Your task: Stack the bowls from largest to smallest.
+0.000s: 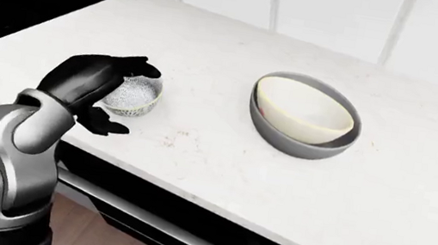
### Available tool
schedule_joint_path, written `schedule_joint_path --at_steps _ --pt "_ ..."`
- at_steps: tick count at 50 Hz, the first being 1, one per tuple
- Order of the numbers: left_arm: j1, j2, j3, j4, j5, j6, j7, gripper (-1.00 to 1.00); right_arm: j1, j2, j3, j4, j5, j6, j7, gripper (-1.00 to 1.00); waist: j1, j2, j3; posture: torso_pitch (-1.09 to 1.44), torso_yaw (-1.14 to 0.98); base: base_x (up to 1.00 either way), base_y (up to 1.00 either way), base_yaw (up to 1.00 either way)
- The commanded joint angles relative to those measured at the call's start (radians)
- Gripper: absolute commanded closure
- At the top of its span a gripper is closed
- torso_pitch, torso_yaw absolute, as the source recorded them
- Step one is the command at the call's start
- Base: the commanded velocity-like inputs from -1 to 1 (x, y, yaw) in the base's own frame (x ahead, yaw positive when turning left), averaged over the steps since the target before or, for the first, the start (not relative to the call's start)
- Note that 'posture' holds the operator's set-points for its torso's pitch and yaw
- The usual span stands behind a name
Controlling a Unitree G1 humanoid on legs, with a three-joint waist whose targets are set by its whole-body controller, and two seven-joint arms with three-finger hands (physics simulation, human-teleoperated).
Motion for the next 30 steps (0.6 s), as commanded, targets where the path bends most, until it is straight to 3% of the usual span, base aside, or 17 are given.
schedule_joint_path --at_steps 1,16,21,30 --pt "-0.024 0.016 0.018 0.004 0.010 -0.041 0.051 -0.32 -0.012 -0.017 -0.014 -0.002 -0.012 -0.023 0.002 -1.00 0.000 0.001 -0.018 0.00 0.00 0.00 0.00 0.00" --pt "-0.080 0.048 -0.007 0.327 0.052 -0.132 0.226 -0.16 -0.006 -0.023 -0.033 -0.001 -0.002 -0.013 0.002 -1.00 -0.001 0.008 -0.024 0.00 0.00 0.00 0.00 0.00" --pt "-0.063 0.038 -0.010 0.311 0.049 -0.141 0.218 0.14 -0.003 -0.012 -0.026 -0.004 -0.018 -0.013 0.010 -1.00 -0.004 0.012 -0.023 0.00 0.00 0.00 0.00 0.00" --pt "-0.063 0.033 -0.009 0.314 0.037 -0.154 0.216 0.46 -0.001 -0.011 -0.029 -0.011 -0.014 -0.009 0.004 -1.00 -0.008 0.009 -0.025 0.00 0.00 0.00 0.00 0.00"
